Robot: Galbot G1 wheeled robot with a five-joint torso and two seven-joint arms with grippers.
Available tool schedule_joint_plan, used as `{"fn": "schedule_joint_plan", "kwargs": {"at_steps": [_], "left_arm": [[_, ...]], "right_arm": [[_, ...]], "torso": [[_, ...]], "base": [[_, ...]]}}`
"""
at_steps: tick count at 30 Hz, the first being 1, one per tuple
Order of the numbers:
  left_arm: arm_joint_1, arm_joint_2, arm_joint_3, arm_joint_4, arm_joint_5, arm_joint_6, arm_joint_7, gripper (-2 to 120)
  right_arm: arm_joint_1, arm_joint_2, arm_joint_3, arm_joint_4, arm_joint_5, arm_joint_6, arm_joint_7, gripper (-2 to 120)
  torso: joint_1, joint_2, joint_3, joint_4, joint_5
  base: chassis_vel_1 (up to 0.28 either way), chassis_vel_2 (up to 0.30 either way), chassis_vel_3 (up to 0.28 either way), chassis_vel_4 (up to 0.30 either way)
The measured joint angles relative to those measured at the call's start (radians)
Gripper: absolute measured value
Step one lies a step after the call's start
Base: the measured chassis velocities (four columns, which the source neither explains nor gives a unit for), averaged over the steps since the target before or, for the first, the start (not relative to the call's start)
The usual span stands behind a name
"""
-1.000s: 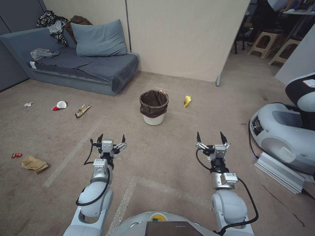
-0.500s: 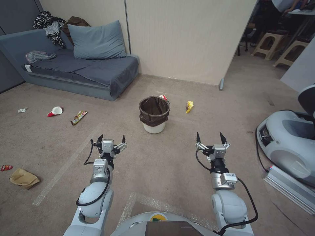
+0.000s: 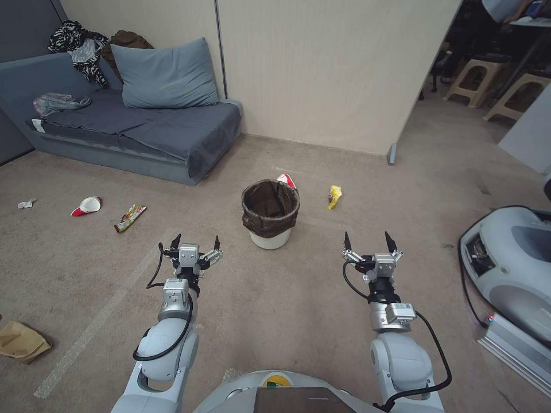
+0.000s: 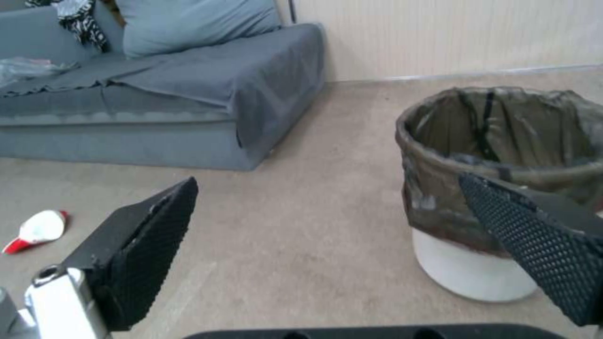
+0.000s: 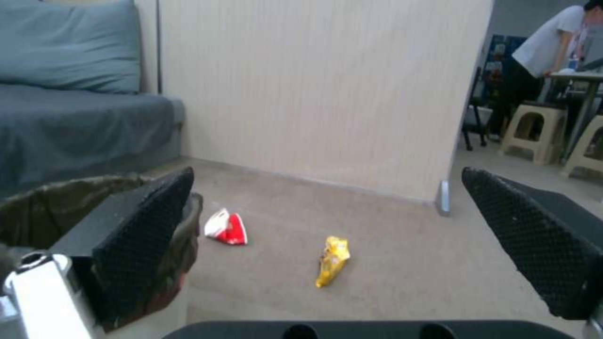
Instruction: Pick up the trash bin, then pick up the garbage from the floor and place it into the trash bin.
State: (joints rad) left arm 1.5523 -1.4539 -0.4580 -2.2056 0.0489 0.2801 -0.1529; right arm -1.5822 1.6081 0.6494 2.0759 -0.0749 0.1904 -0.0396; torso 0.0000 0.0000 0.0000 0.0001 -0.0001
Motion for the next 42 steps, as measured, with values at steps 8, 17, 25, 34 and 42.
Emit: {"fn": "schedule_joint_plan", "kwargs": {"at_steps": [8, 17, 25, 34, 42], "left_arm": [[0.001, 0.000, 0.003, -0.005, 0.001, 0.001, 0.004, 100], [0.003, 0.001, 0.004, -0.008, 0.002, 0.001, 0.005, 100], [0.007, 0.004, 0.005, -0.016, 0.002, 0.001, 0.005, 100], [0.009, 0.007, 0.018, -0.022, 0.007, 0.002, 0.005, 100], [0.008, 0.011, 0.029, -0.024, 0.004, 0.008, 0.005, 100]], "right_arm": [[0.000, 0.000, 0.003, 0.002, 0.000, 0.000, -0.003, 100], [0.000, 0.000, 0.003, 0.003, 0.000, 0.002, -0.005, 100], [-0.002, 0.000, 0.005, 0.004, -0.002, 0.008, -0.007, 100], [-0.006, 0.000, 0.008, 0.016, -0.002, 0.022, -0.011, 100], [-0.001, 0.000, 0.013, 0.010, -0.040, 0.071, -0.008, 100]], "torso": [[0.000, 0.000, 0.000, -0.0004, 0.0000], [0.000, 0.000, 0.000, -0.0002, 0.0000], [0.000, 0.000, 0.000, 0.0002, 0.0001], [0.000, 0.000, 0.000, -0.0001, 0.0003], [0.000, 0.000, 0.000, 0.0000, 0.0000]], "base": [[-0.165, 0.163, 0.158, -0.163], [-0.159, 0.159, 0.162, -0.165], [-0.167, 0.165, 0.177, -0.164], [-0.175, 0.169, 0.174, -0.170], [-0.126, 0.134, 0.127, -0.125]]}}
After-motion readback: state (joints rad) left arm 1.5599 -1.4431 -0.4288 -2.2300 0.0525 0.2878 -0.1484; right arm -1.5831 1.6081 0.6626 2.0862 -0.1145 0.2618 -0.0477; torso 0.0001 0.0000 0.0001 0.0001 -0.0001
